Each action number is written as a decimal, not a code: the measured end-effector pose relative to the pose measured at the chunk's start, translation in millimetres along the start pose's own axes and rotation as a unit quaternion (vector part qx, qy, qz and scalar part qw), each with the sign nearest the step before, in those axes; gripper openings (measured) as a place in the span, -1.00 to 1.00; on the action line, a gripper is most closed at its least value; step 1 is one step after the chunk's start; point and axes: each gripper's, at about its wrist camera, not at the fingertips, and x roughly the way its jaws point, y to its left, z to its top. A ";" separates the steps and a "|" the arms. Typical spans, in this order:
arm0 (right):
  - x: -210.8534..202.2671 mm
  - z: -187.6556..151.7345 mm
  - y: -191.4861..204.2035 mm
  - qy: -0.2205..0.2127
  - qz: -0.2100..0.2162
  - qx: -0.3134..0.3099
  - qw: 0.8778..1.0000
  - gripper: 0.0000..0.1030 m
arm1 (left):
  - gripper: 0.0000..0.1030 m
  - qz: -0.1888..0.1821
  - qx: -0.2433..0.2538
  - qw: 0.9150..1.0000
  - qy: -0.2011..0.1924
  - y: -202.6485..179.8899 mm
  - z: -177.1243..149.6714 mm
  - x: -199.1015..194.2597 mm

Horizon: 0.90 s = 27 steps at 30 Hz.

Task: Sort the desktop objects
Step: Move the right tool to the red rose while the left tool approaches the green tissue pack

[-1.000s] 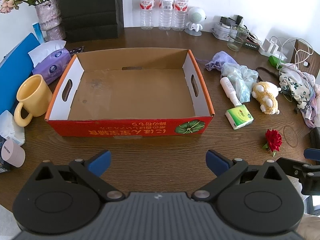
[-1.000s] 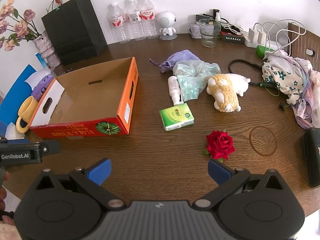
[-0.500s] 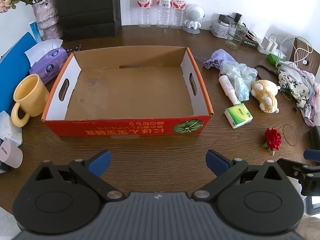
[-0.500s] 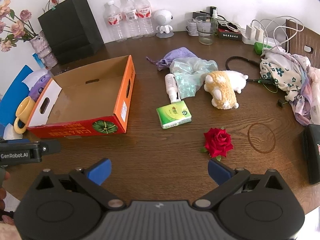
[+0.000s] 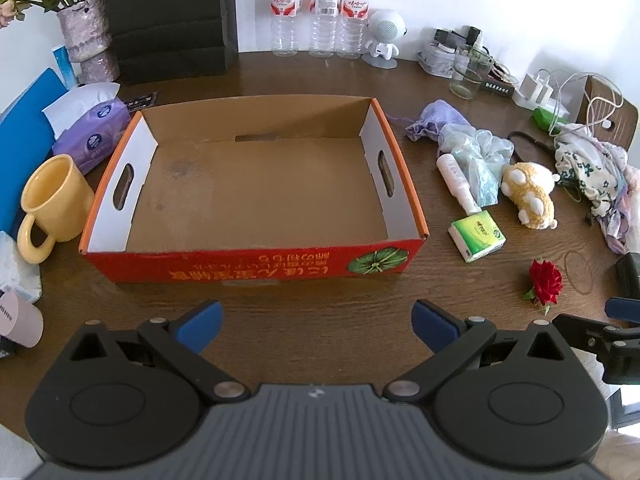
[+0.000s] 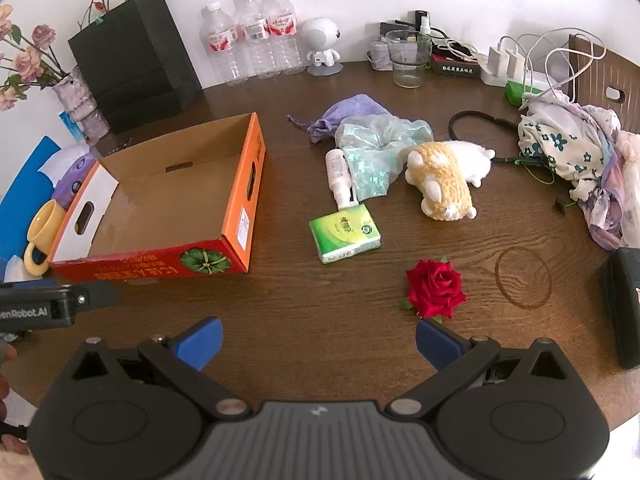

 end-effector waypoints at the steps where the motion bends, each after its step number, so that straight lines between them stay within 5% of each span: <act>1: 0.7 -0.5 -1.5 -0.001 -0.003 0.001 1.000 1.00 | 1.00 -0.003 0.000 1.000 -0.001 1.5 1.4 0.8; 14: 9.7 -7.3 -21.1 -0.021 -0.041 0.016 0.999 1.00 | 1.00 -0.077 0.087 0.993 -0.013 -36.8 17.2 24.6; 27: 44.0 1.3 -74.2 -0.025 -0.011 -0.043 0.999 1.00 | 1.00 -0.093 0.113 0.988 -0.038 -109.1 31.4 54.3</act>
